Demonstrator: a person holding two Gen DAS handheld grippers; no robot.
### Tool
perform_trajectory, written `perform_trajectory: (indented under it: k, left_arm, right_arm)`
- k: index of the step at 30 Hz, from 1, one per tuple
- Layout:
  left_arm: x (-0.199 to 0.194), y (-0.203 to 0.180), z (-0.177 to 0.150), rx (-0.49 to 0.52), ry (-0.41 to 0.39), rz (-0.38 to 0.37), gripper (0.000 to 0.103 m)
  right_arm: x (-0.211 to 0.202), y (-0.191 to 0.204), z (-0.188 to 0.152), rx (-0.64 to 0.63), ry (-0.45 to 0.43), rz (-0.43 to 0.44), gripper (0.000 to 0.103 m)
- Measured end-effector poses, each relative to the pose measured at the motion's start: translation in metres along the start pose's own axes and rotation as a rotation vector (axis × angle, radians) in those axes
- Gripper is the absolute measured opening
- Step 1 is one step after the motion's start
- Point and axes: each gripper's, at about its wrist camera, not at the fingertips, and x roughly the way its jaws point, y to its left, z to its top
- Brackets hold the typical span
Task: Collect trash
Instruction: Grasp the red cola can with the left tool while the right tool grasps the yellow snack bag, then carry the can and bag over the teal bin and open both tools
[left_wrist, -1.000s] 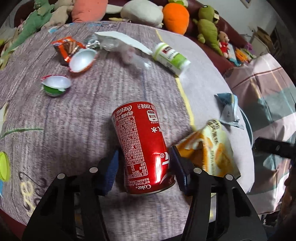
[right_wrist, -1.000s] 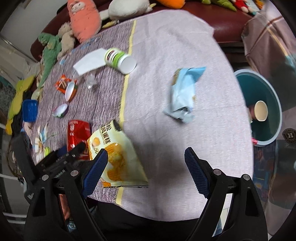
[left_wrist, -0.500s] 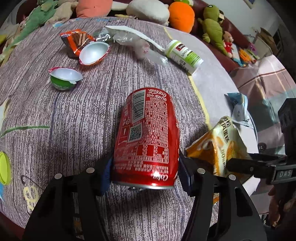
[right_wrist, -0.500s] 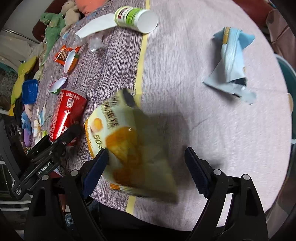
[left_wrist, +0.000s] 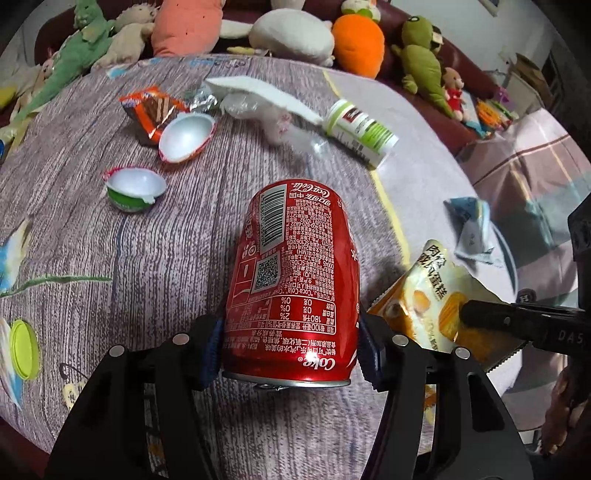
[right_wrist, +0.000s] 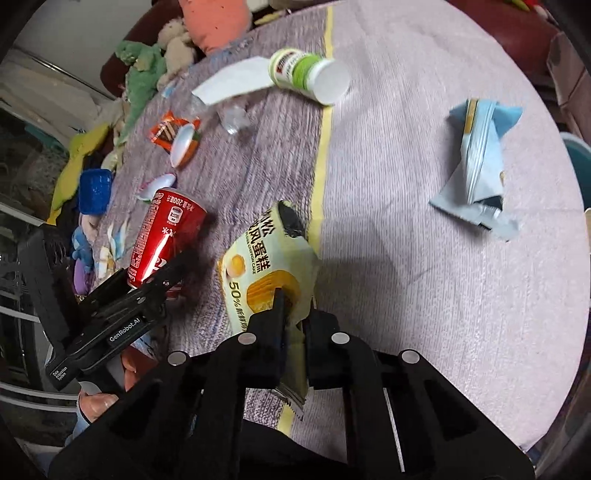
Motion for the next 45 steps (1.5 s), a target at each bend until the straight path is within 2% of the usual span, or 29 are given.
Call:
perform_trajectory:
  k: [9, 13, 20, 26, 31, 37, 45]
  left_arm:
    - [-0.013, -0.031, 0.016, 0.025, -0.024, -0.045, 0.060]
    - [-0.015, -0.053, 0.026, 0.067, -0.035, -0.061, 0.060]
    - [-0.017, -0.109, 0.047, 0.168, -0.048, -0.112, 0.060]
    - [-0.007, -0.175, 0.064, 0.267, -0.039, -0.172, 0.060]
    - [0.013, -0.244, 0.072, 0.367, -0.007, -0.213, 0.060]
    - [0.054, -0.316, 0.070, 0.468, 0.064, -0.235, 0.060]
    - [0.098, -0.369, 0.067, 0.532, 0.133, -0.228, 0.060]
  right_arm:
    - [-0.055, -0.017, 0.015, 0.014, -0.147, -0.020, 0.007]
    - [-0.081, -0.032, 0.025, 0.045, -0.208, -0.024, 0.007]
    - [-0.124, -0.068, 0.033, 0.105, -0.312, -0.029, 0.007]
    - [-0.167, -0.119, 0.030, 0.186, -0.414, -0.047, 0.007]
    - [-0.205, -0.177, 0.019, 0.281, -0.500, -0.066, 0.007]
    - [-0.224, -0.239, 0.011, 0.383, -0.544, -0.082, 0.007]
    - [-0.229, -0.289, 0.010, 0.445, -0.548, -0.097, 0.007]
